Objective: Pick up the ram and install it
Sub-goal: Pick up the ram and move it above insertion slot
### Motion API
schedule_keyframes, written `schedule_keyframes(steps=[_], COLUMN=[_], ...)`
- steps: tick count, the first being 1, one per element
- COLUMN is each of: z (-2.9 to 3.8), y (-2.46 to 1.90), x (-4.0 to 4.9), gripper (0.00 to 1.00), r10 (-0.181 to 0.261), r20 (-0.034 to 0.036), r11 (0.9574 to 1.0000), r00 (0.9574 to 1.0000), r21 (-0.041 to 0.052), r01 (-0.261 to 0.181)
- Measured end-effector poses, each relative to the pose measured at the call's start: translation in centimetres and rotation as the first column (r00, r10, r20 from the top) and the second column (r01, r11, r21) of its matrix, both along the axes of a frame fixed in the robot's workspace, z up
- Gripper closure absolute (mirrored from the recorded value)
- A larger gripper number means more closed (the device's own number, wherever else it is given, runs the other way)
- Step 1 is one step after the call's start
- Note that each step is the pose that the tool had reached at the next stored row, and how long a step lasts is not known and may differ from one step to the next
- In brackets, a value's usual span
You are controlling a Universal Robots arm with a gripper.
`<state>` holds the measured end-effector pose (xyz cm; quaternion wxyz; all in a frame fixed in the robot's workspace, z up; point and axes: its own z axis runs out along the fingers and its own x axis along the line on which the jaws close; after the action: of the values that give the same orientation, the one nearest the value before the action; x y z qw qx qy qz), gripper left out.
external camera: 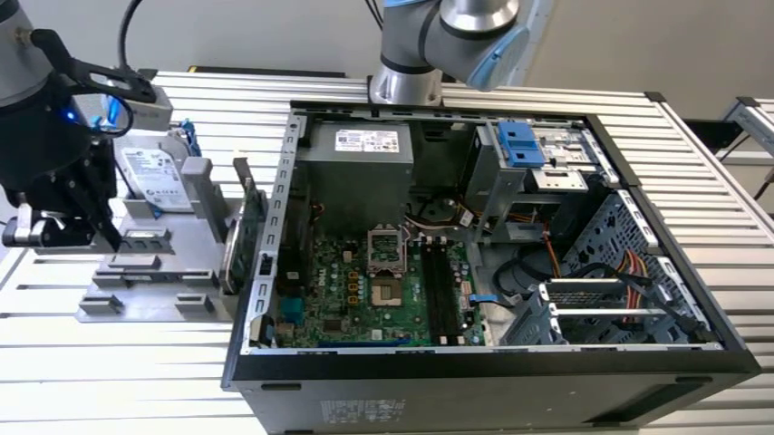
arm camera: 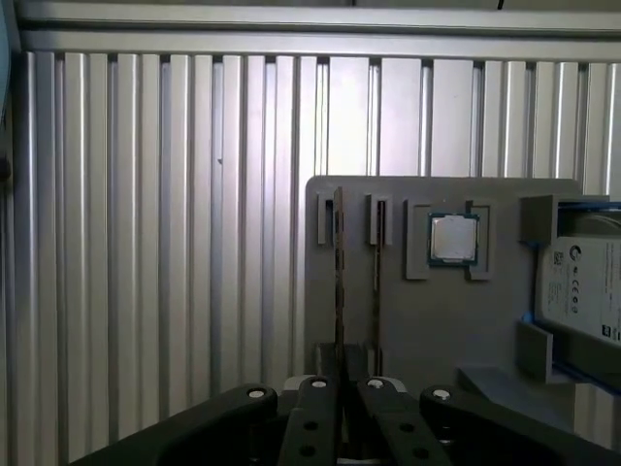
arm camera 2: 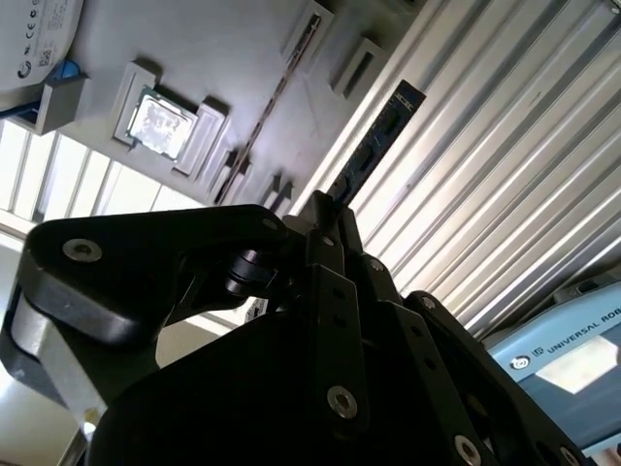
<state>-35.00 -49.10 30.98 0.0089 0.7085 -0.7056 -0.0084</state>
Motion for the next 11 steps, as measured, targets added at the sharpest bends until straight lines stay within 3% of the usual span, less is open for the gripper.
schedule_keyframes(steps=[11], z=[1.44], y=[0.00], x=[0.00], gripper=[1.00], r10=[0.000], r20=[-0.0001], r11=[1.0000], r00=[1.0000], r21=[-0.0001], r01=[0.000])
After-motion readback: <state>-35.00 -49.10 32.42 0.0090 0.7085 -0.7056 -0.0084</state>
